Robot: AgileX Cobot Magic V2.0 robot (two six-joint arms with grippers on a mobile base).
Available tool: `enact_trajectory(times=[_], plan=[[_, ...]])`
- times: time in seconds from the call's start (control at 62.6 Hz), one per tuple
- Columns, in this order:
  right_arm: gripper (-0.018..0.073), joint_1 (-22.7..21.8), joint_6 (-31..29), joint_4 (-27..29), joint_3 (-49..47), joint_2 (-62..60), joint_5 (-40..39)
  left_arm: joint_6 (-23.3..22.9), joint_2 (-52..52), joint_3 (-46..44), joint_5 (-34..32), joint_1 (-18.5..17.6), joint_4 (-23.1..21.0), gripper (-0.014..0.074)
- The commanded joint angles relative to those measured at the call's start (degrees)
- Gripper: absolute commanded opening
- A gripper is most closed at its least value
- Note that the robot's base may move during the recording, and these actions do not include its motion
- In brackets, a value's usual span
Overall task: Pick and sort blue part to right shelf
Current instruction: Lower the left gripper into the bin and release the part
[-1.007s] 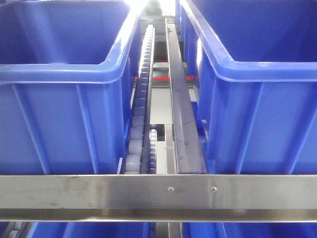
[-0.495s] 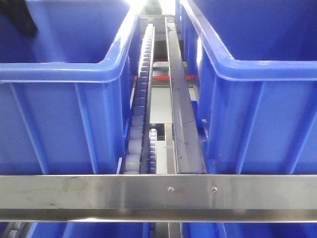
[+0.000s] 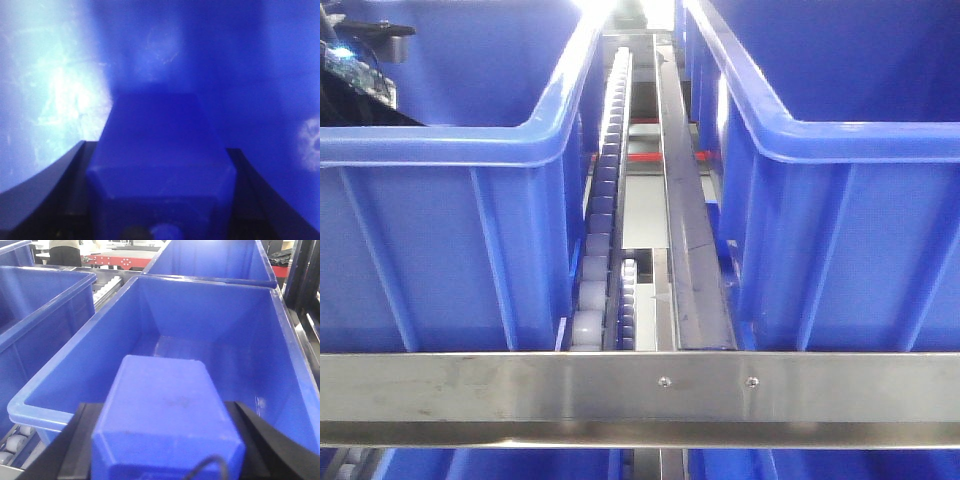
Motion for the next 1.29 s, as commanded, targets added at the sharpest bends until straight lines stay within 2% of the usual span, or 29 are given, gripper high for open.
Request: enact_trajectory(times=[0.0, 0.16, 0.208, 0.288, 0.415, 0.543, 0.703, 0.831, 1.278], plan=[[0.0144, 0.0, -0.4, -1.5, -1.6, 1.0, -5.3, -0.6, -2.9, -2.2, -3.0, 0.0, 0.2, 0.0415], [0.0144, 0.0, -0.4, -1.5, -1.6, 1.0, -5.3, -0.6, -3.0, -3.6, -2.6, 0.0, -0.5, 0.0673], [0.0144, 0.0, -0.4, -1.5, -1.6, 1.0, -5.2, -0.6, -3.0, -4.3, -1.8, 0.0, -0.5, 0.0707], [0.0144, 0.0, -0.4, -1.5, -1.6, 1.0, -5.1, -0.6, -3.1, -6.3, 1.4, 0.0, -0.4, 0.0706], [0.0144, 0.0, -0.4, -1.5, -1.6, 1.0, -5.1, -0.6, -4.5, -8.9, 5.5, 0.0, -0.4, 0.0625], [0.0144, 0.0, -0.4, -1.5, -1.6, 1.0, -5.0, -0.6, -10.2, -7.9, 6.3, -0.1, -0.6, 0.0457], [0.0144, 0.0, -0.4, -1.5, -1.6, 1.0, -4.9, -0.6, -21.3, -1.5, 4.7, -0.1, -0.7, 0.0237], [0.0144, 0.0, -0.4, -1.5, -1.6, 1.1, -4.9, -0.6, -31.3, 6.3, 0.5, -0.1, -0.7, 0.012], [0.0144, 0.0, -0.4, -1.5, -1.6, 2.1, -5.8, -0.7, -67.1, 32.5, -15.3, -0.1, -0.1, 0.0125]])
